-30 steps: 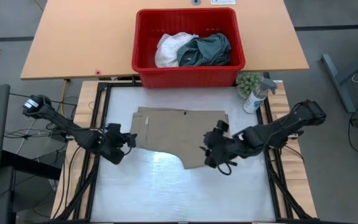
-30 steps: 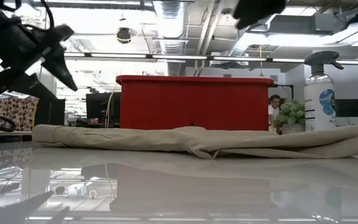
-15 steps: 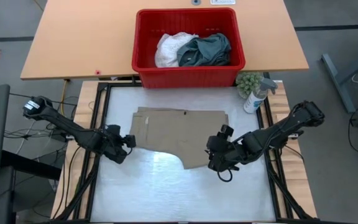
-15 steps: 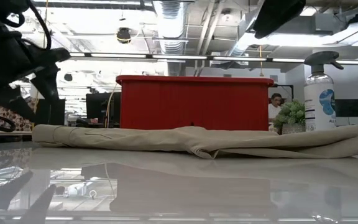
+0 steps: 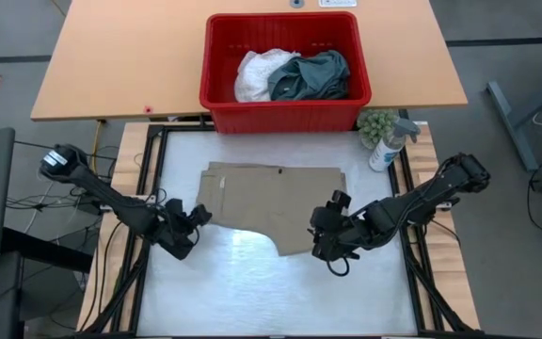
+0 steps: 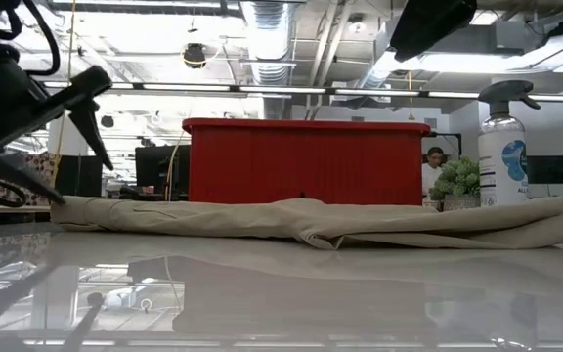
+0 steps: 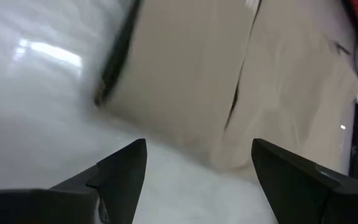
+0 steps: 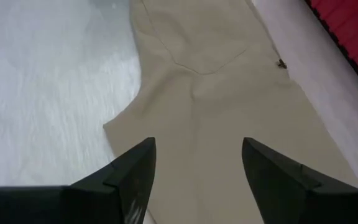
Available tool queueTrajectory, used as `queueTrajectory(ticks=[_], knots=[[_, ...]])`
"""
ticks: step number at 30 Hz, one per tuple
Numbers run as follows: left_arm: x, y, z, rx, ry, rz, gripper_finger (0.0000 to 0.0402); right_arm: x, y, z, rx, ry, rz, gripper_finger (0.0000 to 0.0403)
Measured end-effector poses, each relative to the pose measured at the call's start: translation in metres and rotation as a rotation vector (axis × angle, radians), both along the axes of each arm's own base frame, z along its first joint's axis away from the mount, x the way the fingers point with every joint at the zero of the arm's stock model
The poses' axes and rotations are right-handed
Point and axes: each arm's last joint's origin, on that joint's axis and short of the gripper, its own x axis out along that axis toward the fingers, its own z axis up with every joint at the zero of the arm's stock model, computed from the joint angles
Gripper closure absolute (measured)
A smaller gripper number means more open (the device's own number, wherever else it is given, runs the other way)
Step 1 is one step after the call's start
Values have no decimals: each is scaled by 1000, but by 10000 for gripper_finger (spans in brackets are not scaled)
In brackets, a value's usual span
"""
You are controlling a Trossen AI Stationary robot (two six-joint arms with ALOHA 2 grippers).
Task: Fold Laundry from Bin
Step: Fold the brown short pants in the red bin
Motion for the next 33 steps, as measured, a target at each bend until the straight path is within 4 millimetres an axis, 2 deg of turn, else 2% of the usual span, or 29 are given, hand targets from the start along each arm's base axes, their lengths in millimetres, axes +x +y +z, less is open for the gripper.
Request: queueTrajectory(ticks=[12, 20, 26, 33], knots=[[36, -11, -25, -21, -183, 125, 122, 0, 0, 0, 1, 3, 2, 139], [35, -11, -29, -25, -155, 131, 122, 0, 0, 0, 13, -2, -7, 139], [27, -10, -31, -17, -68, 110, 122, 0, 0, 0, 16, -7, -8, 139], [29, 11, -33, 40, -17, 215, 123, 2, 1, 1, 27, -27, -10, 139]])
